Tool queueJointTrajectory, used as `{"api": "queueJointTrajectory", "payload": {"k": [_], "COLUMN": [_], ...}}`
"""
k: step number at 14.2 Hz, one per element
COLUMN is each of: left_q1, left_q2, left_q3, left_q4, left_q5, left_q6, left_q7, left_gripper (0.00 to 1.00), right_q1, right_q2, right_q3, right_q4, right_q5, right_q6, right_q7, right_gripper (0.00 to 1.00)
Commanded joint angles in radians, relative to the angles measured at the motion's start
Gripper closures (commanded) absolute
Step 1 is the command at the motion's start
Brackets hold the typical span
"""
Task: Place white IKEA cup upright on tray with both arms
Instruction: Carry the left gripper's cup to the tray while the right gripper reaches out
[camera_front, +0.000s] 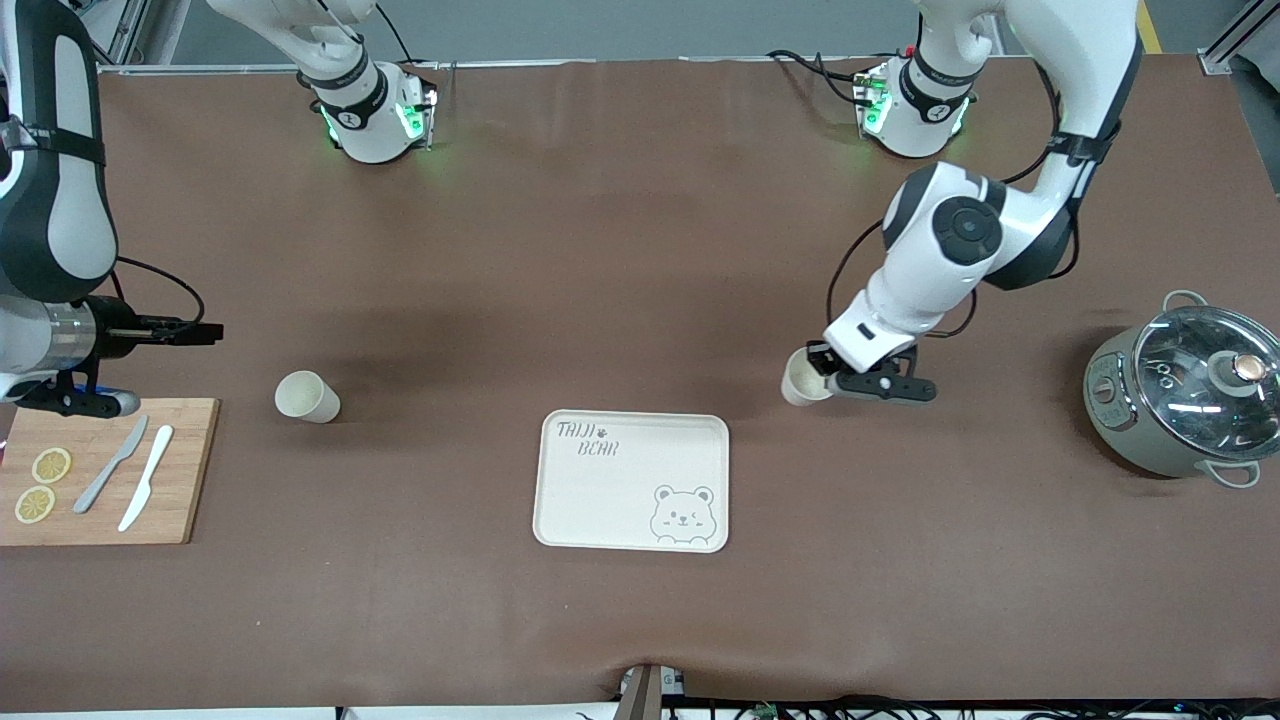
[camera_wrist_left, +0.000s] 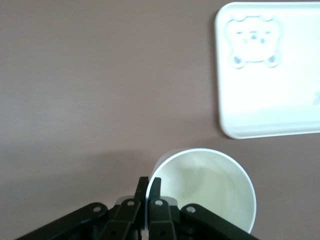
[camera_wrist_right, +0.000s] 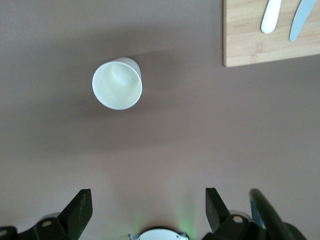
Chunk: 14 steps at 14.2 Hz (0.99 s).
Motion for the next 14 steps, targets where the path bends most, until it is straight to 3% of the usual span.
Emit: {"api": "queueJointTrajectory", "payload": {"k": [1,4,6,8,12,14], "left_q1": [-0.054,-0.104,-0.126,-0.146,-0.286,-0.319], "left_q2": [0.140,0.261,0.329,0.366,0.420,0.455], "left_q3": [0.008,0.011,0.012,0.018,0.159,0.181], "left_q4": [0.235,0.456,0.555,0.589,0.658,0.690], "left_q5": [0.030,0.108,0.143,0.156,0.154,0.153], "left_q6": [-0.139,-0.277,-0.319,-0.319,-0.308,-0.291], "left_q7": [-0.067,-0.133,-0.159,-0.171,-0.212,-0.240], "left_gripper": [1.00,1.00,1.00,1.00,1.00,1.00], "right_q1": [-0.016,-0.019,-0.017,-0.022,-0.040,-0.039], "right_q2": [-0.017,-0.018,-0.018,-0.017,-0.008,-0.002], "right_q3": [0.010,0.010,0.010,0.010,0.010,0.011], "right_q4": [-0.101,-0.172,-0.205,-0.245,-0.302,-0.302], "right_q5": [0.000,0.000,0.000,0.000,0.000,0.002], "right_q6": [0.110,0.199,0.247,0.311,0.403,0.412], "right_q7": [-0.008,-0.008,-0.008,-0.008,-0.008,-0.007], "right_gripper": [0.00,0.00,0.00,0.00,0.00,0.00]}}
